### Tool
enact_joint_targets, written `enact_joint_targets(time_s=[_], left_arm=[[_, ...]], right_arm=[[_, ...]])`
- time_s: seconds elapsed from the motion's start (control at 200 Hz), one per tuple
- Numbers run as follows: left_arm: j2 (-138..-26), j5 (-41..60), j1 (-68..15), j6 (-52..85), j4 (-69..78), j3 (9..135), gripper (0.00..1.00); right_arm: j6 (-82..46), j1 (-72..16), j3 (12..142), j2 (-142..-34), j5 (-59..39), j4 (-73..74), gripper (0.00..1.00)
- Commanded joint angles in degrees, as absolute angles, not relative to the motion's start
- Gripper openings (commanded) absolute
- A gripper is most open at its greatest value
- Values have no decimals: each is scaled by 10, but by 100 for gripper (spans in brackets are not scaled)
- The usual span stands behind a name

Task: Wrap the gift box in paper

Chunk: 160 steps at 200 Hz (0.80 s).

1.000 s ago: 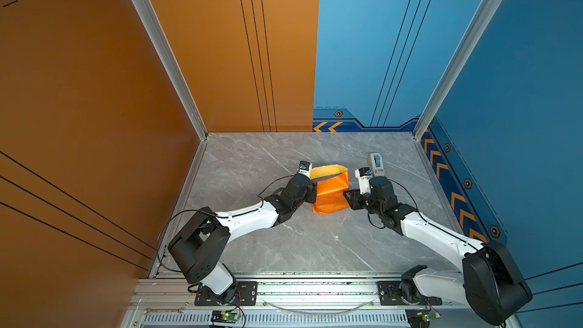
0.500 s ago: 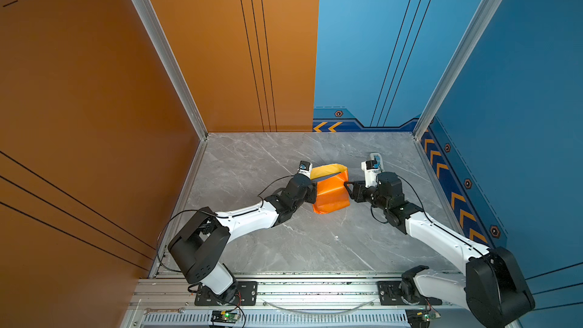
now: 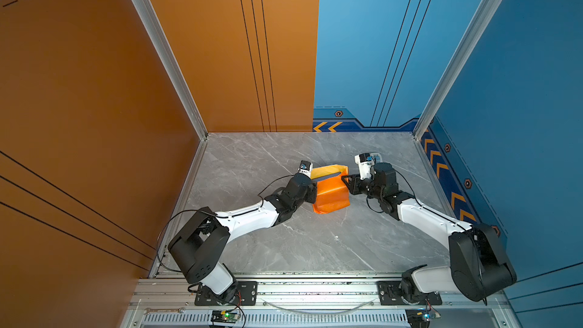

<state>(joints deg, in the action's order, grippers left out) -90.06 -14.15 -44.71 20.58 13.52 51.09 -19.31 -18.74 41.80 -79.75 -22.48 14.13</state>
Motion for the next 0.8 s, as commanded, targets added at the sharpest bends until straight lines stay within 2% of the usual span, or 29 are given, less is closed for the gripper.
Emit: enact_joint_targets(time_s=[0.0,0.075,0.11,0.29,0.315,0.381,0.426,0.476,0.616,0.796], left_arm=[[-914,-149,-454,190,65,507,40],[-915,-151,-454,188,63,508,40],[-915,-151,-455,188,62,508,40],[-916,-152,-455,181,59,509,40],[-915,-152,-455,180,58,510,40],[-914,-154,-455,177,56,511,40],[-914,-153,-456,175,55,510,40],[-914,-154,-456,176,55,510,40],[-916,-155,-457,174,55,511,40],[-916,-158,-460,171,54,510,40]], right_arm=[[-171,-198,437,-798,-221,132,13],[-163,-207,440,-795,-211,121,7],[-160,-211,439,-793,-205,117,0],[-152,-222,439,-779,-175,103,0],[-152,-221,441,-779,-174,101,5],[-152,-221,447,-778,-168,98,27],[-150,-221,450,-779,-164,97,30],[-149,-221,455,-781,-163,96,26],[-142,-222,462,-787,-169,87,0],[-134,-227,459,-775,-167,75,0]])
